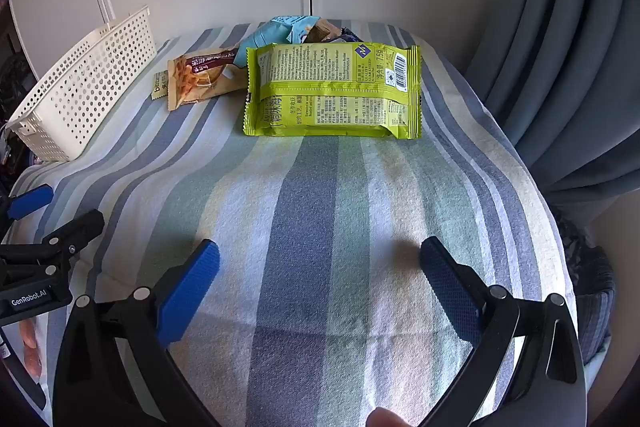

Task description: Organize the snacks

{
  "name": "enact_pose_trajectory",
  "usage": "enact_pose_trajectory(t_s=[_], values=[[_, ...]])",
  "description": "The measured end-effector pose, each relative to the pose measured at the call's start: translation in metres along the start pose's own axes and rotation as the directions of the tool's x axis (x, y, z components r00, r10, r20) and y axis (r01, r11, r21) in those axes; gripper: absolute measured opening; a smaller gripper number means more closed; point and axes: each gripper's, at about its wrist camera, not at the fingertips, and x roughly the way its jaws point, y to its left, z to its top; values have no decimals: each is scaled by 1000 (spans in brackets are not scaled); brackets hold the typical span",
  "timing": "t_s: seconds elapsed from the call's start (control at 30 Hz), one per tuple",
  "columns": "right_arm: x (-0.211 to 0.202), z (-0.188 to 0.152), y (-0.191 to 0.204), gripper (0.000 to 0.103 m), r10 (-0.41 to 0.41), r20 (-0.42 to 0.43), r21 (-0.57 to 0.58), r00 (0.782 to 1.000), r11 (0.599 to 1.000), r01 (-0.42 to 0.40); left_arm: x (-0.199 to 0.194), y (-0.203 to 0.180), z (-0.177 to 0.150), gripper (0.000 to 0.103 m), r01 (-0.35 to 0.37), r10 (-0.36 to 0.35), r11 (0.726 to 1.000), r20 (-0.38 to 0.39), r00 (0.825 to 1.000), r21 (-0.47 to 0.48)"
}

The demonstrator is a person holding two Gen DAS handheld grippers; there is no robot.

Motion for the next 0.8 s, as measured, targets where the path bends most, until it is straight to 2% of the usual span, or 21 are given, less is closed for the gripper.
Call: enact_pose_trajectory(t_s=[0.8], values=[[1, 2, 2, 98, -4, 2, -3, 1000, 1000, 4, 0, 0, 1, 101, 5, -5, 1000, 1, 1000, -4]])
